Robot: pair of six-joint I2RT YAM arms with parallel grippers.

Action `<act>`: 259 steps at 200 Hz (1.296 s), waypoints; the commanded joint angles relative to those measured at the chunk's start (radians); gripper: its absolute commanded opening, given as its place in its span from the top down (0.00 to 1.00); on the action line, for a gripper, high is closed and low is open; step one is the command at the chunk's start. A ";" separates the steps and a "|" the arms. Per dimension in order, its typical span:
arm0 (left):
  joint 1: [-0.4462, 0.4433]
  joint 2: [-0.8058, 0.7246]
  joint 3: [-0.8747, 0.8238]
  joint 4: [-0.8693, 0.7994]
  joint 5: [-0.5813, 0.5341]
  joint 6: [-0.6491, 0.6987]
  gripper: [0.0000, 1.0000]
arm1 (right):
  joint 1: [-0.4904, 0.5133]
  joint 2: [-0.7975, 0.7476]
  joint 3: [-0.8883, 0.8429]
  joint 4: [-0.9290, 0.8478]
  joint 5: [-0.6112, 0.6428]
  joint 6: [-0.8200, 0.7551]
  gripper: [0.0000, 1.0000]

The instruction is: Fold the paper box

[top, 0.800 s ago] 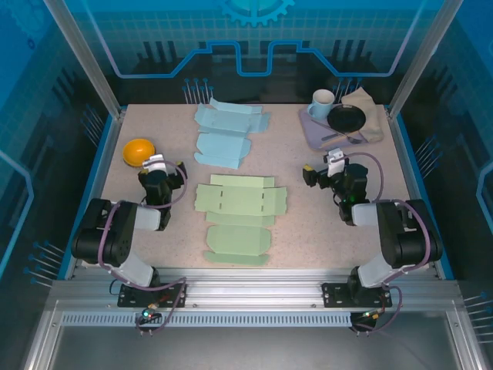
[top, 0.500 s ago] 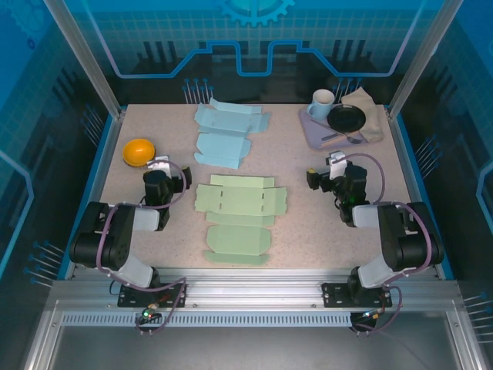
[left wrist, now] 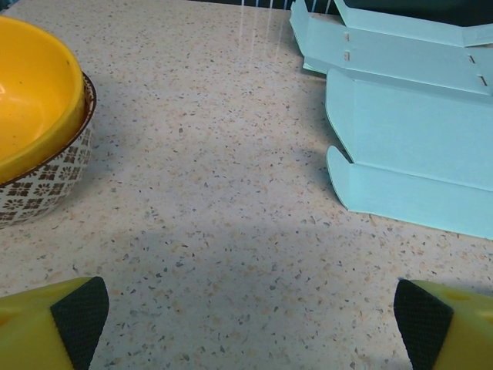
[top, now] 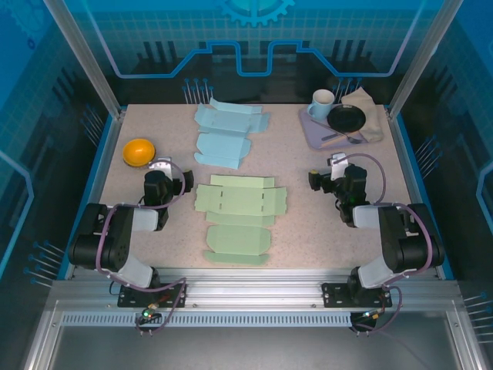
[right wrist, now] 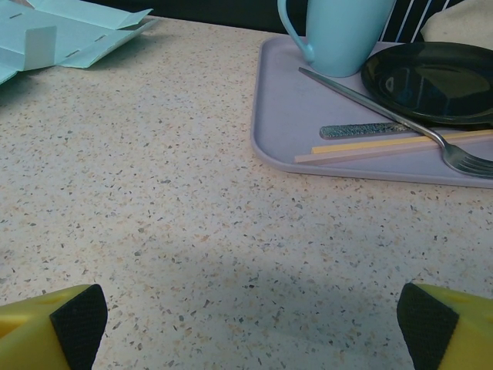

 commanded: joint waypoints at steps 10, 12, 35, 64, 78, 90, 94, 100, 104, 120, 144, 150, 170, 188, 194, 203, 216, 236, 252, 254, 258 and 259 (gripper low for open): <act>0.013 -0.026 0.006 -0.010 0.040 0.030 0.01 | -0.012 -0.026 -0.011 -0.018 0.016 0.012 0.00; 0.012 -0.026 0.006 -0.009 0.040 0.030 0.01 | -0.012 -0.026 -0.011 -0.018 0.016 0.012 0.00; 0.013 -0.026 0.007 -0.009 0.039 0.032 0.01 | -0.013 -0.026 -0.012 -0.018 0.016 0.013 0.00; 0.013 -0.025 0.006 -0.008 0.042 0.032 0.01 | -0.018 -0.027 -0.010 -0.019 0.010 0.015 0.00; 0.013 -0.025 0.006 -0.008 0.042 0.030 0.01 | -0.024 -0.026 -0.010 -0.022 -0.005 0.020 0.00; 0.012 -0.025 0.008 -0.012 0.041 0.030 0.01 | -0.025 -0.027 -0.010 -0.020 -0.004 0.018 0.00; 0.013 -0.024 0.010 -0.015 0.044 0.030 0.01 | -0.024 -0.027 -0.010 -0.019 -0.003 0.018 0.00; 0.014 -0.024 0.009 -0.015 0.045 0.029 0.01 | -0.018 -0.027 -0.010 -0.020 0.006 0.014 0.00; 0.014 -0.026 0.009 -0.014 0.044 0.028 0.01 | -0.014 -0.025 -0.009 -0.021 0.015 0.011 0.00; 0.008 -0.026 0.006 -0.009 0.042 0.037 0.01 | -0.012 -0.025 -0.007 -0.025 0.017 0.012 0.00; -0.020 -0.112 0.042 -0.150 -0.077 0.024 0.01 | 0.000 -0.042 0.004 -0.059 0.060 0.016 0.00; -0.031 -0.155 0.069 -0.235 -0.142 0.001 0.01 | 0.008 -0.065 0.034 -0.136 0.092 0.020 0.00; -0.052 -0.258 0.205 -0.572 -0.350 -0.169 0.01 | 0.030 -0.149 0.188 -0.497 0.254 0.111 0.00; -0.051 -0.327 0.320 -0.868 -0.381 -0.361 0.01 | 0.064 -0.222 0.254 -0.685 0.358 0.156 0.00; -0.051 -0.352 0.333 -0.925 -0.366 -0.419 0.01 | 0.083 -0.247 0.273 -0.736 0.379 0.158 0.00; -0.047 -0.398 0.336 -0.986 -0.304 -0.480 0.01 | 0.109 -0.286 0.305 -0.823 0.396 0.174 0.00; -0.048 -0.461 0.333 -1.061 -0.166 -0.514 0.01 | 0.144 -0.337 0.363 -0.945 0.361 0.201 0.00; -0.048 -0.532 0.329 -1.193 0.070 -0.539 0.01 | 0.201 -0.388 0.453 -1.092 0.264 0.193 0.00; -0.049 -0.585 0.296 -1.261 0.223 -0.562 0.01 | 0.243 -0.406 0.490 -1.123 0.122 0.114 0.00; -0.049 -0.592 0.291 -1.268 0.238 -0.565 0.01 | 0.248 -0.407 0.494 -1.122 0.098 0.101 0.00; -0.049 -0.607 0.282 -1.285 0.264 -0.569 0.01 | 0.257 -0.405 0.497 -1.119 0.051 0.071 0.00; -0.049 -0.612 0.281 -1.288 0.271 -0.569 0.01 | 0.259 -0.404 0.498 -1.119 0.039 0.064 0.00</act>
